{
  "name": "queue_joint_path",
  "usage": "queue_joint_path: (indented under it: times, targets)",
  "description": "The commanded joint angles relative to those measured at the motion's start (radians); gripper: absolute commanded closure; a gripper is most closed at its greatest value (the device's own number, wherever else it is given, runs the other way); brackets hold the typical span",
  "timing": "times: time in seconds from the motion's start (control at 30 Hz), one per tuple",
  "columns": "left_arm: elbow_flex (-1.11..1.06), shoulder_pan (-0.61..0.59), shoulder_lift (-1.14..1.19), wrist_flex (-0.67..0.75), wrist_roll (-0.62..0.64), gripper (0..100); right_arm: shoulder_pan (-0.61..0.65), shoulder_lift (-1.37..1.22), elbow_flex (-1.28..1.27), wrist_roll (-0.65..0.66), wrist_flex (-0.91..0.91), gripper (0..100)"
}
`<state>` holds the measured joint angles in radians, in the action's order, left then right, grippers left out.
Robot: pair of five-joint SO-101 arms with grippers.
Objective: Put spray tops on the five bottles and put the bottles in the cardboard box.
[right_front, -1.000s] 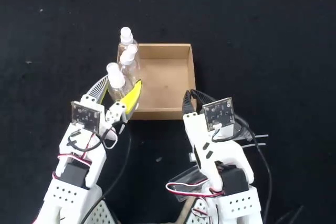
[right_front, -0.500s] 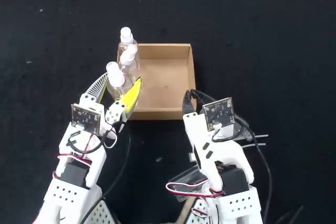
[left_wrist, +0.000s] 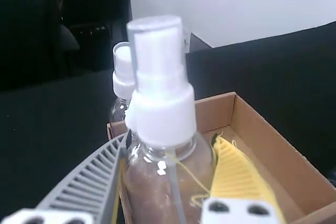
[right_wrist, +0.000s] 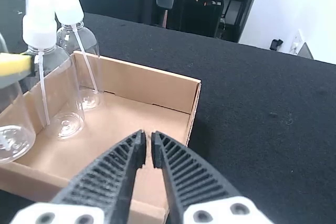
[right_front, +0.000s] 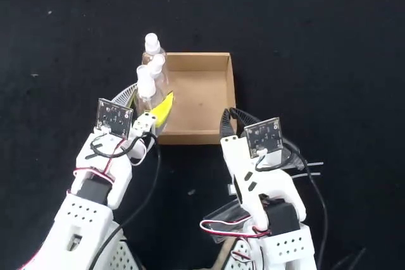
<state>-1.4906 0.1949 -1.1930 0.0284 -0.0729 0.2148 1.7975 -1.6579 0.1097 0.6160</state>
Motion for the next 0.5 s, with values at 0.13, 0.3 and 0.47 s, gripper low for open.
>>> queue_joint_path:
  times: [0.13,0.3,0.47]
  targets:
    - [-0.11,-0.033,0.015,0.281,-0.011,97,-0.009,0.099,0.008,-0.008,-0.021,98.7]
    - [-0.107,-0.039,0.015,0.281,-0.011,97,-0.009,0.099,0.008,-0.008,-0.021,98.7]
    - [-0.11,-0.033,0.018,0.281,-0.011,97,-0.009,0.099,0.008,-0.008,-0.02,98.7]
